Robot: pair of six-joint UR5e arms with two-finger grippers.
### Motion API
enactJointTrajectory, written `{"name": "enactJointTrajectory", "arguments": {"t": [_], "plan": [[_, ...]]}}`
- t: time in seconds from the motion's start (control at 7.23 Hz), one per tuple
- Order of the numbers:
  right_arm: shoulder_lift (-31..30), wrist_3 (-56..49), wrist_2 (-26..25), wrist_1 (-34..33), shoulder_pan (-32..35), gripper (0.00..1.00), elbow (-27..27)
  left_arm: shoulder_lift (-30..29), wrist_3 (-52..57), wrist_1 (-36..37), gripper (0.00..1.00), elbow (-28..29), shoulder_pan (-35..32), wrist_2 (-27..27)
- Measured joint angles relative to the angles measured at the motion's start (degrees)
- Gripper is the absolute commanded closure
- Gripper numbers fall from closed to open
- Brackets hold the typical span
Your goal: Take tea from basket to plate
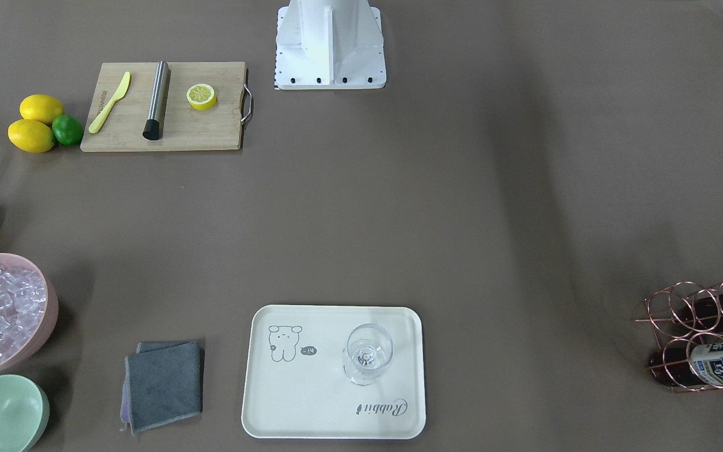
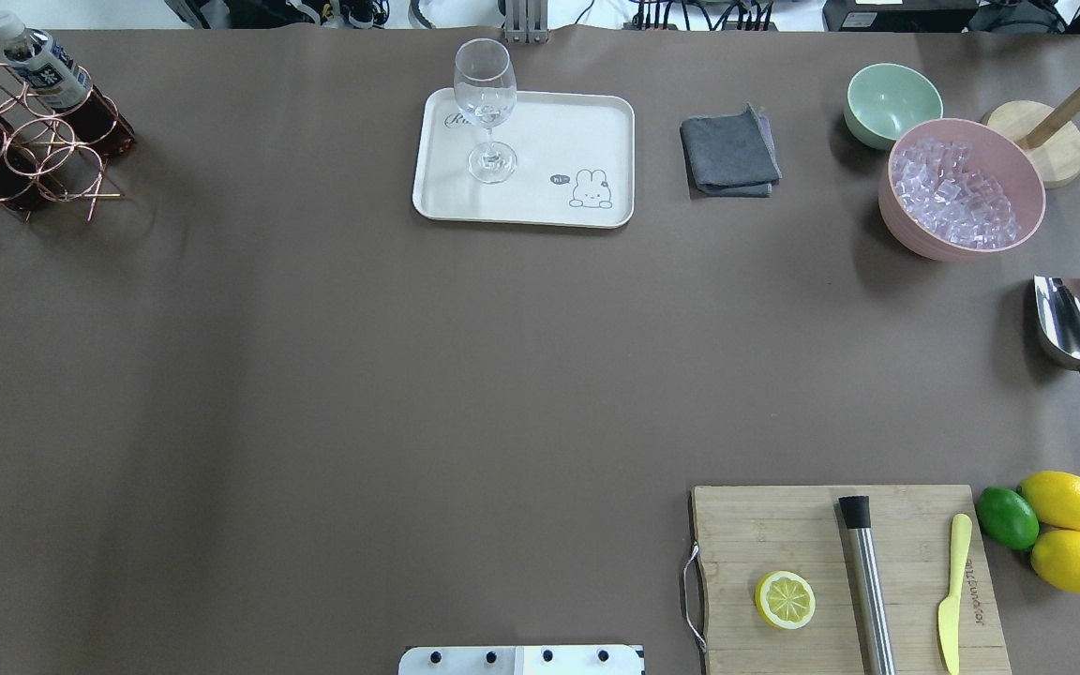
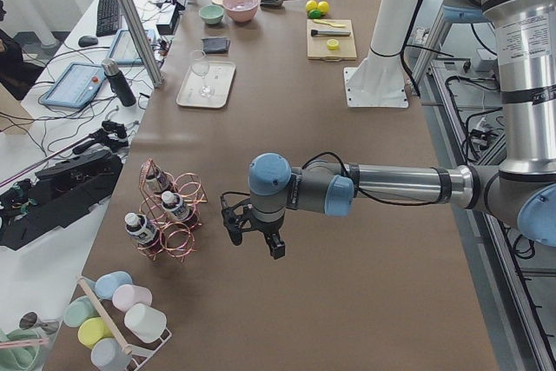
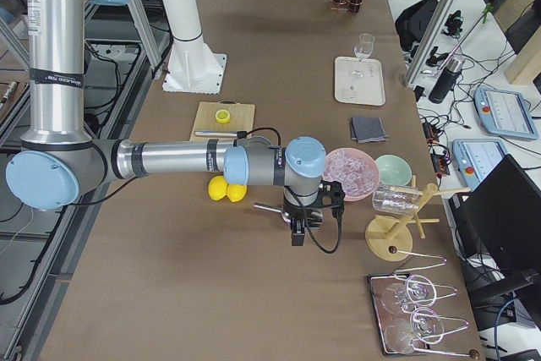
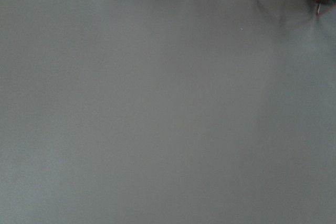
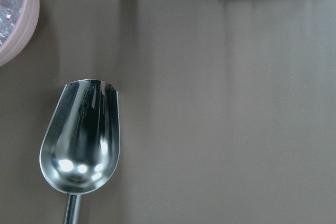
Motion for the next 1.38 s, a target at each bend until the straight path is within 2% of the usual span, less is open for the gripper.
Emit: {"name": "enactJointTrajectory", "arguments": {"t": [0.28,0.83,1.11,1.38], "plan": [[0.00,0.00,-0.01,0.00,0.00,0.00,-0.13,-5.12,-22.98,-0.06,0.03,0.01,-0.41,-3.59],[-0.09,0.00,-0.05,0.00,0.01,0.00,-0.15,-16.18,-56.10,-0.06,0.02,4.35,-5.02,-4.43],[-0.36,0.00,-0.08,0.00,0.00,0.00,-0.23,-23.10,-65.90,-0.36,0.02,10.38,-8.48,-4.26],[-0.39,0.00,-0.09,0.00,0.00,0.00,-0.15,-29.57,-69.19,-2.59,0.03,18.75,-9.26,-2.26]]}}
